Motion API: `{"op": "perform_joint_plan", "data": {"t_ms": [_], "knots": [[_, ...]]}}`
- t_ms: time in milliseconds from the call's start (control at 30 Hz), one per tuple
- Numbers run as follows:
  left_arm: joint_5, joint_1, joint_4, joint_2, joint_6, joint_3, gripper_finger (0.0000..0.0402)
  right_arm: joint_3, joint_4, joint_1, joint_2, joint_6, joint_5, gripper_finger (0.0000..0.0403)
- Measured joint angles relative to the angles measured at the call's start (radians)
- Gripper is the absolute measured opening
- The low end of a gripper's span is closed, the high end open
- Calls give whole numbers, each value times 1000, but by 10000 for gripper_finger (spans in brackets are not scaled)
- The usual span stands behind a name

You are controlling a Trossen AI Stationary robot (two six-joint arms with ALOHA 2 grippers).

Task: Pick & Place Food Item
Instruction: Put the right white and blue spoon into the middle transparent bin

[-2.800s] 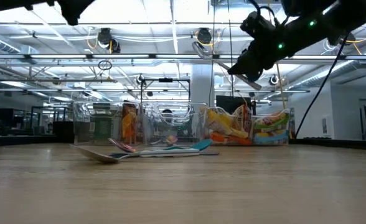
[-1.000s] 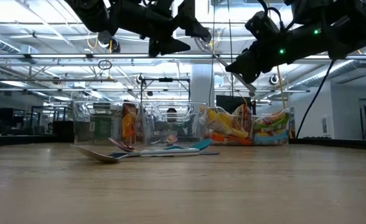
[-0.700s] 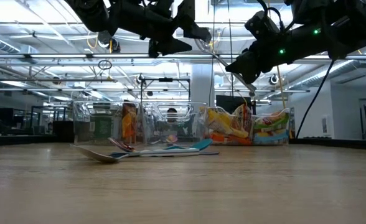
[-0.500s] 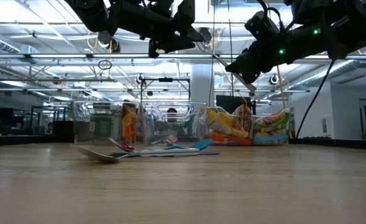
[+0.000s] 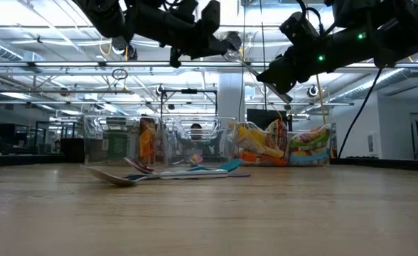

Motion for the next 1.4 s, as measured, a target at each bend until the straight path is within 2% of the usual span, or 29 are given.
{"op": "perform_joint_plan", "data": {"t_ms": [100,267,433,567,667,833,933,1267,1400], "knots": [[14,12,-50,-47,15,5,5,3,10,-1,-1,33,-21,60],[5,30,-239,-167,85,70,4,0,18,-2,-8,60,-9,130],[14,41,-528,-244,202,185,3,0,-3,-7,-41,152,-20,189],[13,53,-797,-240,233,311,3,-1,-77,-6,-101,196,-57,209],[35,70,-905,-223,248,370,3,-1,-151,-7,-168,244,-111,211],[148,128,-927,-210,295,362,3,-1,-249,-18,-259,316,-258,202],[191,170,-926,-179,284,351,3,0,-289,-21,-289,327,-297,198],[218,240,-895,5,288,349,3,-1,-324,-32,-294,318,-299,196],[304,260,-905,51,277,349,3,-1,-340,-37,-294,324,-300,196]]}}
